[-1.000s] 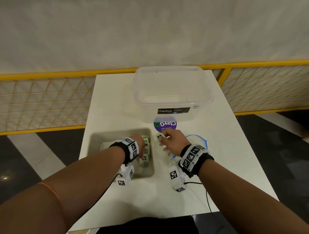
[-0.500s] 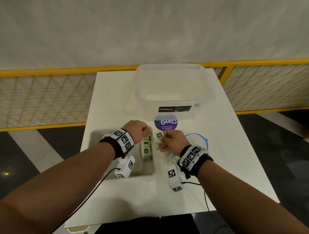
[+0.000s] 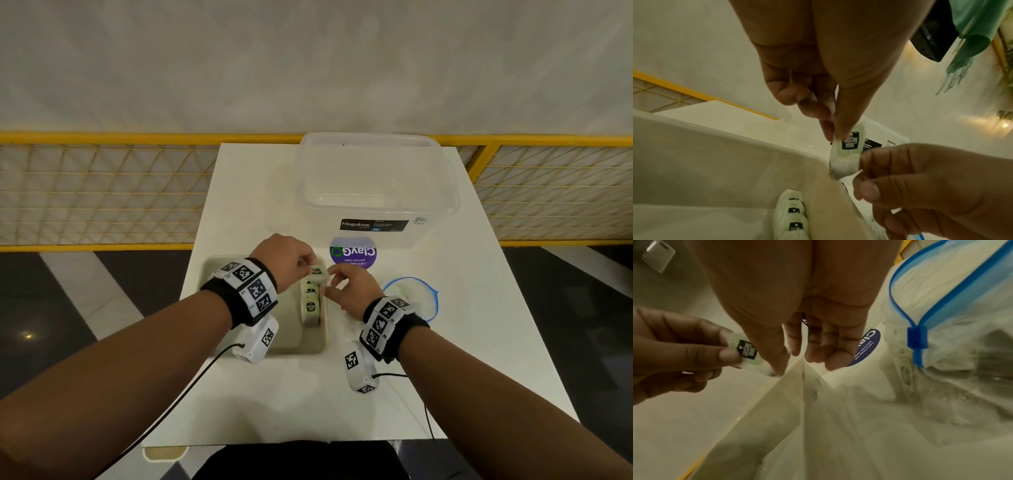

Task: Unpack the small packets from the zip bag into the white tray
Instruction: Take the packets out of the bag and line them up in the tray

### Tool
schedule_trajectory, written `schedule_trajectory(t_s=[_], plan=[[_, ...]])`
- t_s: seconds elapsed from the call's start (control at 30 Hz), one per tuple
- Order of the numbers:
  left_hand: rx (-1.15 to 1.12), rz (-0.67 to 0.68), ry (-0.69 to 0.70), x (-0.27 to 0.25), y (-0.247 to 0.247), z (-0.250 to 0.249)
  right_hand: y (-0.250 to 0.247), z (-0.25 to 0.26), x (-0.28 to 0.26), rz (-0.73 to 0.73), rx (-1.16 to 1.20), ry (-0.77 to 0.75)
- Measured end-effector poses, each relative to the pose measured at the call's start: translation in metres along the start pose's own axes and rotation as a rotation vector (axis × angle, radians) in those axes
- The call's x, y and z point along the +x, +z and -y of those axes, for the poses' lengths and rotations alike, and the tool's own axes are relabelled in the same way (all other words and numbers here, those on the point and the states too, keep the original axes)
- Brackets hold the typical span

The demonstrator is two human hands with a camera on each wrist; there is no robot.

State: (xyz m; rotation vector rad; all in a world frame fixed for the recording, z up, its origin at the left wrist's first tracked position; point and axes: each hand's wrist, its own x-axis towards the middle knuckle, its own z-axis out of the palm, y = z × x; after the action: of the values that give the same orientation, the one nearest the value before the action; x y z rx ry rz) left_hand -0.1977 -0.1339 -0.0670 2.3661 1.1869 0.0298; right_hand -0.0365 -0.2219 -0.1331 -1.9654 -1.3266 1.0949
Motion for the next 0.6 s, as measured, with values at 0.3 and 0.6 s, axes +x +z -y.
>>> schedule_trajectory(t_s=[0.3, 0.6], plan=[[0.298, 0.534, -0.107, 0.006, 0.04, 0.014, 0.008, -0.005, -0.002, 0.18, 0.09, 0.115], [0.574, 0.581, -0.062, 0.04, 0.086, 0.024, 0.006, -0.006, -0.003, 0.211, 0.139, 0.138]])
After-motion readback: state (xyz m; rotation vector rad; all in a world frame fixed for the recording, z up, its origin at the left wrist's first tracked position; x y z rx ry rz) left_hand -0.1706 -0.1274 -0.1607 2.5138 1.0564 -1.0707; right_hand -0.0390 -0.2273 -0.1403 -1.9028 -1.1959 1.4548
